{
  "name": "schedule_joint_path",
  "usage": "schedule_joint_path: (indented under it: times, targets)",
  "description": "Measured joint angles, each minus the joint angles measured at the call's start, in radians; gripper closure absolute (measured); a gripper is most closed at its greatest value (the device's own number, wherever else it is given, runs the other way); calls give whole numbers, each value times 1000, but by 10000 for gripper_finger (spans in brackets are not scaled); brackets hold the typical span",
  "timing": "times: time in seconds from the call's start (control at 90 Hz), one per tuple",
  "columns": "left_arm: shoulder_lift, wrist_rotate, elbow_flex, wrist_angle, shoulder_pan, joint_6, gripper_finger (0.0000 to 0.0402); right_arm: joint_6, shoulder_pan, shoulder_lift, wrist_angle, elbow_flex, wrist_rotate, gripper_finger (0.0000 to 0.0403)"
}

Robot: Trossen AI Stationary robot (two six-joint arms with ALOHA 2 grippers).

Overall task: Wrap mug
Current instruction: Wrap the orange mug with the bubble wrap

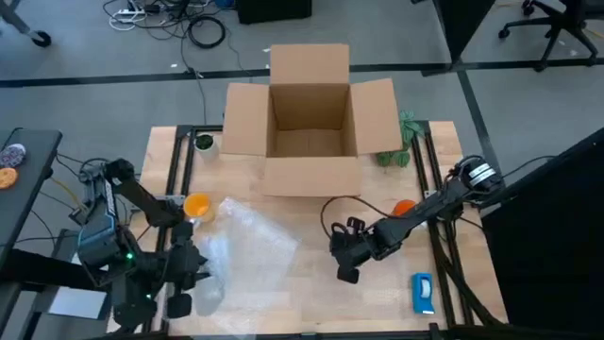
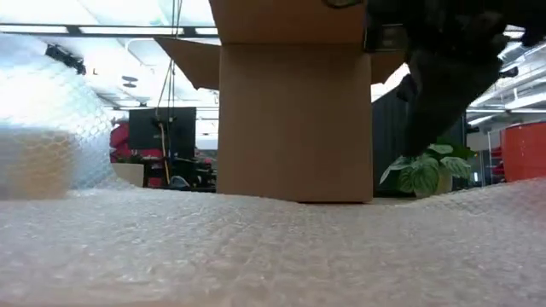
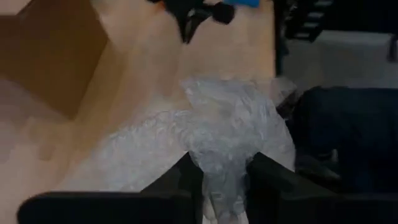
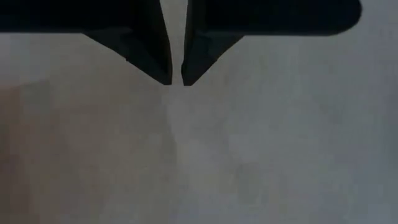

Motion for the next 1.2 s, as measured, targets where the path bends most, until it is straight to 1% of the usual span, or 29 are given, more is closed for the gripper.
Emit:
schedule_joint_path:
  times: [0.056, 0.122, 0.211, 0.267, 0.322, 0.367, 0.489, 0.567, 0.622, 0.711, 0.867, 0.956, 1.056, 1.2]
  targets:
    - [0, 5, -8, -16, 6, -21, 319, 2, 5, -8, -22, 4, -1, 383]
    - [0, 7, -12, -19, 9, -24, 312, 4, 12, -35, -88, 30, 7, 383]
    - [0, 6, -13, -17, 10, -14, 311, 37, 19, -85, -239, 76, 42, 383]
    - [0, 1, -13, -16, 11, -7, 315, 75, 22, -116, -367, 97, 49, 383]
    - [0, -2, -13, -16, 15, -5, 323, 143, 22, -153, -485, 104, 48, 383]
    - [0, -4, -13, -16, 15, -6, 331, 231, 16, -185, -564, 105, 41, 383]
    - [0, -14, -14, -10, 15, -6, 363, 438, -5, -270, -739, 105, -61, 380]
    - [0, -60, -22, 9, 16, -5, 387, 513, -6, -314, -815, 105, -82, 372]
    - [0, -87, -32, 26, 15, 3, 394, 538, -6, -339, -863, 105, -95, 363]
    - [0, -120, -53, 56, 16, 25, 395, 583, -15, -370, -901, 105, -140, 342]
    - [1, -185, -92, 127, 22, 83, 398, 615, -39, -381, -892, 104, -214, 303]
    - [1, -257, -112, 177, 23, 112, 398, 623, -64, -375, -892, 78, -232, 286]
    - [1, -360, -132, 247, 29, 115, 399, 640, -106, -368, -883, 27, -252, 273]
    - [2, -428, -159, 290, 31, 191, 399, 613, -182, -368, -853, -45, -269, 264]
